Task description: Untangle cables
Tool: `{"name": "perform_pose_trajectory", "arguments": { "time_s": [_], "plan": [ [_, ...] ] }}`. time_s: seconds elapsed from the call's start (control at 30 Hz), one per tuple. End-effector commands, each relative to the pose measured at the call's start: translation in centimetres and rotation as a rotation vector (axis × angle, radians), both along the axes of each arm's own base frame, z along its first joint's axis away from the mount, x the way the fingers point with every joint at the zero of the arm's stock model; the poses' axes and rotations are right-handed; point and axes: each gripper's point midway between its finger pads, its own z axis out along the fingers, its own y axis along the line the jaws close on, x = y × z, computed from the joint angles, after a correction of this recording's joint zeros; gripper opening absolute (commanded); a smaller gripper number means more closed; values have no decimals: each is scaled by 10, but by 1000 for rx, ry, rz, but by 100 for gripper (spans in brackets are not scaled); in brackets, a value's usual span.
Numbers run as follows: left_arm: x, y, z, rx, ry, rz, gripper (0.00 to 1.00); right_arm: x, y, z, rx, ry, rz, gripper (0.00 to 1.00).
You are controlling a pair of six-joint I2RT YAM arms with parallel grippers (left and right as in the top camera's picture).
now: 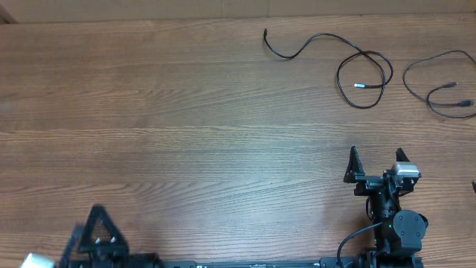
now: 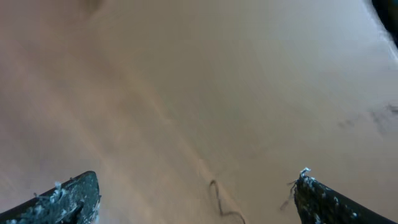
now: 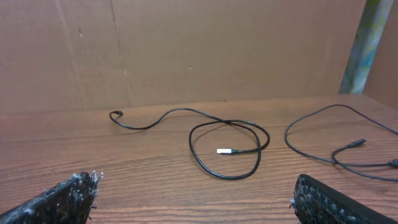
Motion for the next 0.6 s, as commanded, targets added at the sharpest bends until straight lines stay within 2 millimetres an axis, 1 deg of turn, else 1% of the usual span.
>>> {"name": "perform_pose_trajectory", "arguments": {
  "time_s": [0.0,0.07,0.1,0.2,0.33,0.37,0.47,0.57],
  "plan": [
    [27,-20,-6,364,16,-134,100,0,-3,-1,-13,-5,-12,100],
    [45,-31,-8,472,-23,-197,100,0,-3,-1,-13,-5,-12,100],
    [51,-34,-10,495,-33,-212,100,0,-3,-1,-13,-5,-12,100],
    [75,-33,-27,506,-49,-209,100,0,-3,-1,-13,-5,-12,100],
    [102,-31,-58,506,-49,-208,100,0,-3,-1,-13,-5,-12,100],
    [109,-31,-70,505,-41,-209,100,0,-3,-1,-13,-5,-12,100],
    [123,-30,-94,537,-38,-209,100,0,-3,-1,-13,-5,-12,100],
    [132,-31,-107,590,-58,-205,99,0,-3,-1,-13,-5,-12,100]
  ]
}}
